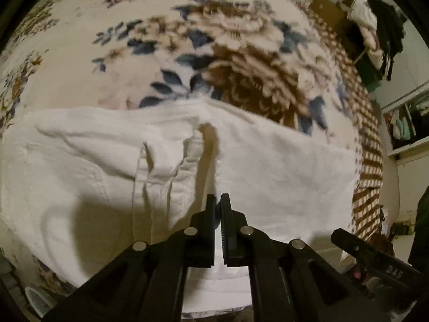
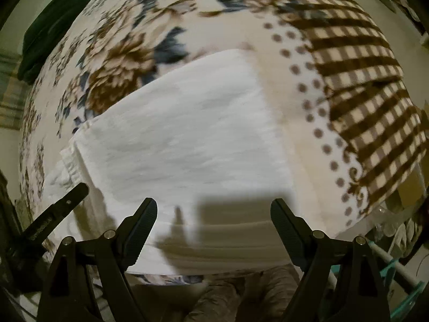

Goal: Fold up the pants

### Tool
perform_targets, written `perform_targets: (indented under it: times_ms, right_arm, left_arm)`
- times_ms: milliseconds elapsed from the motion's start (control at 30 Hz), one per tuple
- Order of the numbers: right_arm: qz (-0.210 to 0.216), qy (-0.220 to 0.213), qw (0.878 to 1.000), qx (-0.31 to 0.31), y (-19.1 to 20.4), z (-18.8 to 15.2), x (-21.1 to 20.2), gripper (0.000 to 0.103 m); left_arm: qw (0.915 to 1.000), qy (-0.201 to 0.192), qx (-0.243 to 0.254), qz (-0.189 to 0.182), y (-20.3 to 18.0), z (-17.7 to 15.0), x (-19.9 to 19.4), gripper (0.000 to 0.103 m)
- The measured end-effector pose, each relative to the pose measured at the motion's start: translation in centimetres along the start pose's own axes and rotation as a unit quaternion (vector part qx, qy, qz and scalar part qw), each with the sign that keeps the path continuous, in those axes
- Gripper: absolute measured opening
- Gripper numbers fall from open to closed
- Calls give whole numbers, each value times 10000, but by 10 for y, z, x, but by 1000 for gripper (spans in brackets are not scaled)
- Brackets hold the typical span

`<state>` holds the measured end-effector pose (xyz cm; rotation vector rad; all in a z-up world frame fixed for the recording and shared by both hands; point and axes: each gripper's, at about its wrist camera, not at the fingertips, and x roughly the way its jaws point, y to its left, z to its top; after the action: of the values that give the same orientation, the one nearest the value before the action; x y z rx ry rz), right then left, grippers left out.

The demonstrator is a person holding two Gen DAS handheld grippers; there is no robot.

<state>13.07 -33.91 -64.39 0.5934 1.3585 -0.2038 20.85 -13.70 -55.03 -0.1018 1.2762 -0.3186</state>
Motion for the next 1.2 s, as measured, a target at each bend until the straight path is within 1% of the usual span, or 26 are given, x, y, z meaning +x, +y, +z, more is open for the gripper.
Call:
perform_targets:
  times_ms: [67,167,267,333,433,533,567,600,633,667,700,733,767,800,833,867,933,967,1000,1067,1167,1200]
  right_arm:
    - [-16,-39,10000,82,-7,1,-3,89]
    - [-25,-73,9998,197,-19,2,-8,89]
    - [-3,-29,9996,263,-27,2,-11,89]
    - [72,29,9995,313,-29,1,-14,89]
    - [278,196,9983,480,-33,-5,-17,89]
    - [589,564,9923,929,-42,-18,-12,89]
    - [842,725,9857,1269,-50,-25,-6,88]
    - [982,802,9810,1470,-55,-28,-2,88]
    - [1222,925,9710,1836,-63,-34,6,86]
    - [1332,983,9650,2036,-67,-38,11,83]
    - [1447,1024,9588,2219,-71,-41,15,79]
    - [1563,1071,9527,2378,-74,-45,19,78]
    - [1663,1105,9478,2487,-74,-47,23,78]
    - [1734,1113,9452,2533,-73,-49,25,78]
    - [1769,1118,9442,2543,-72,-50,27,78]
    - [1797,1135,9439,2529,-68,-52,28,78]
    - [1800,1160,9454,2458,-61,-53,30,78]
    - [1816,1177,9455,2432,-58,-54,32,78]
    - [1819,1203,9454,2422,-55,-55,34,78]
    - [1803,1224,9468,2370,-49,-54,38,78]
    - [1653,1169,9543,2197,-42,-48,43,78]
    - [1628,1175,9549,2189,-43,-47,44,78]
  left_arm:
    - [9998,-168,-113,-66,6,-1,-15,1]
    - [9988,-208,-429,-124,25,-4,-35,1]
    - [9975,-113,-670,-191,40,-7,-42,1]
    - [9976,-57,-675,-173,42,-9,-42,2]
    - [9974,21,-700,-187,43,-8,-37,2]
    - [9973,82,-712,-177,46,-7,-31,2]
    - [9967,139,-774,-185,50,-7,-27,2]
    - [9962,181,-826,-189,53,-7,-24,2]
    - [9957,233,-874,-212,56,-7,-21,2]
    - [9946,346,-922,-321,59,-7,-18,2]
    - [9923,447,-1043,-499,64,-6,-18,4]
    - [9895,464,-1206,-640,69,-7,-21,6]
    - [9847,483,-1463,-809,76,-8,-28,7]
    - [9821,500,-1606,-843,79,-10,-33,6]
    - [9787,443,-1785,-907,84,-14,-43,14]
    - [9773,351,-1848,-972,85,-17,-50,20]
    - [9756,228,-1905,-1069,88,-23,-56,45]
    - [9741,241,-1944,-1130,90,-27,-53,51]
    - [9728,296,-1993,-1144,91,-30,-48,55]
    - [9695,420,-2070,-1242,90,-34,-32,55]
    - [9732,616,-1867,-1192,79,-34,-4,55]
    - [9756,723,-1744,-1125,73,-34,7,55]
